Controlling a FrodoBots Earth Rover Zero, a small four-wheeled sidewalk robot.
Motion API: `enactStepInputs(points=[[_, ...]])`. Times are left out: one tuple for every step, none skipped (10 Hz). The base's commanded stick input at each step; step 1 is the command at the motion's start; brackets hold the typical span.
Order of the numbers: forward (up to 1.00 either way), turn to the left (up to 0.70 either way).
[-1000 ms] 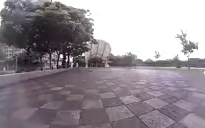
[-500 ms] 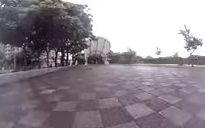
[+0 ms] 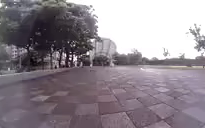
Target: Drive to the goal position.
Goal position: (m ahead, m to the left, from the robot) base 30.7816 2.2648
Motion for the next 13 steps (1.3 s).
enactStepInputs(points=[[1.00, -0.01], [1.00, 0.01], [1.00, 0.34], [1.00, 0.38], [1.00, 0.07], [1.00, -0.01], [1.00, -0.01], [1.00, -0.01], [1.00, -0.01], [1.00, -0.01], [1.00, -0.01], [1.00, -0.01], [1.00, -0.01]])
